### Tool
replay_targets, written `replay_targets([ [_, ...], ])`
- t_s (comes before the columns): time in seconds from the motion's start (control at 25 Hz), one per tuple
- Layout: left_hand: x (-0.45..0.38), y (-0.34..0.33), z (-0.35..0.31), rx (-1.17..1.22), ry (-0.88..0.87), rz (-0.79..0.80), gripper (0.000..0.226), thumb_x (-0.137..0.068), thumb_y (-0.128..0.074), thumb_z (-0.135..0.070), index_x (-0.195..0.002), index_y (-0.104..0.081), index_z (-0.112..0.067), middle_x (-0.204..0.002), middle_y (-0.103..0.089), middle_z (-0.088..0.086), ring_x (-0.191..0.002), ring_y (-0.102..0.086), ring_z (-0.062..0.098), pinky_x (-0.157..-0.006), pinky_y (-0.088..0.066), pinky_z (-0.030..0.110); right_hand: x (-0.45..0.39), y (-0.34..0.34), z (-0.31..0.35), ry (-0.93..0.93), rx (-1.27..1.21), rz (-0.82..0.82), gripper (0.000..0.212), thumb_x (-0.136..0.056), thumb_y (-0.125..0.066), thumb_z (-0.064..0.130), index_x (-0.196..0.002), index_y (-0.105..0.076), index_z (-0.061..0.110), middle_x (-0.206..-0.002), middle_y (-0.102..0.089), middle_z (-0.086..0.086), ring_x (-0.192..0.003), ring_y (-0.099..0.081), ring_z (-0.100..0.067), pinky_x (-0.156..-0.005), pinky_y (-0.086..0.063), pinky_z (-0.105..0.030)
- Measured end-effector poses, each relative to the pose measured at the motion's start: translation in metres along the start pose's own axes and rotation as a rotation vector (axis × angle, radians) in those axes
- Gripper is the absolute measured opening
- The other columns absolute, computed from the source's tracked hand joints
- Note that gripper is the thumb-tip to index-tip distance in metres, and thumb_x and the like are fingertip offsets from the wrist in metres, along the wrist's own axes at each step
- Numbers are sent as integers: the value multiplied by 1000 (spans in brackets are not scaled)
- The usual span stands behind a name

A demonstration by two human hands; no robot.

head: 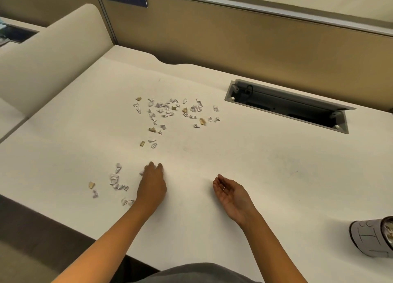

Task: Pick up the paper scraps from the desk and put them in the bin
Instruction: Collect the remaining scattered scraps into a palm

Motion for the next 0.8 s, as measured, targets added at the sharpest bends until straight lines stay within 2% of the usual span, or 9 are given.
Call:
replay_targets([
  [0.04,2,0,-4,-21,-22,-9,32,-93,-43,2,-125,-49,2,-132,-45,23,-117,-49,41,-93,-47,42,0,-1,-3,-4,10,3,17,-95,-55,4,-103,-67,-6,-92,-70,-15,-91,-68,-26,-74,-62,-31],
  [0.12,5,-1,-10,-81,-59,-16,19,-92,-43,5,-108,-54,2,-117,-52,21,-101,-56,39,-79,-47,39,0,-2,-8,-15,26,11,17,-95,-56,4,-102,-68,-6,-91,-70,-14,-90,-68,-26,-75,-62,-31],
  [0.24,4,1,-17,-81,-86,-11,16,-91,-45,4,-99,-58,0,-109,-57,19,-95,-59,36,-73,-44,33,0,-4,-16,-27,43,29,17,-95,-56,4,-101,-69,-6,-88,-72,-14,-88,-69,-25,-76,-62,-31],
  [0.36,4,3,-34,11,-86,21,19,-89,-51,-3,-95,-68,-4,-102,-68,12,-92,-65,27,-76,-50,31,0,-5,-20,-31,56,41,17,-94,-57,4,-101,-69,-7,-88,-72,-15,-85,-70,-25,-76,-62,-31],
  [0.48,15,5,-68,175,-162,38,16,-83,-62,-8,-91,-76,-9,-95,-74,5,-89,-68,20,-80,-52,25,0,-9,-23,-38,78,57,18,-95,-57,5,-102,-69,-6,-93,-72,-16,-87,-71,-25,-76,-62,-31],
  [0.56,27,7,-94,261,-235,65,16,-81,-65,-9,-89,-77,-14,-89,-74,1,-83,-68,15,-76,-53,24,-1,-14,-24,-53,86,87,19,-96,-55,7,-102,-68,-6,-97,-72,-18,-87,-72,-25,-73,-61,-31],
  [0.64,40,6,-116,324,-300,96,16,-81,-64,-12,-88,-77,-18,-85,-72,-2,-77,-67,11,-72,-56,27,-1,-21,-26,-73,71,119,19,-98,-51,10,-99,-65,-3,-94,-72,-16,-82,-72,-24,-69,-60,-31],
  [0.8,59,-3,-143,332,-362,126,21,-85,-57,-12,-96,-73,-18,-97,-71,-3,-88,-67,12,-79,-57,31,3,-30,-29,-143,-59,148,21,-97,-45,10,-95,-64,0,-85,-68,-12,-80,-70,-20,-75,-56,-29],
])
Point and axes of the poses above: each hand's wrist, its own x-axis away from the middle knuckle, its own y-axis out of the back of the hand, z = x × y, the point moved 6 cm from there along -x, towards the middle knuckle
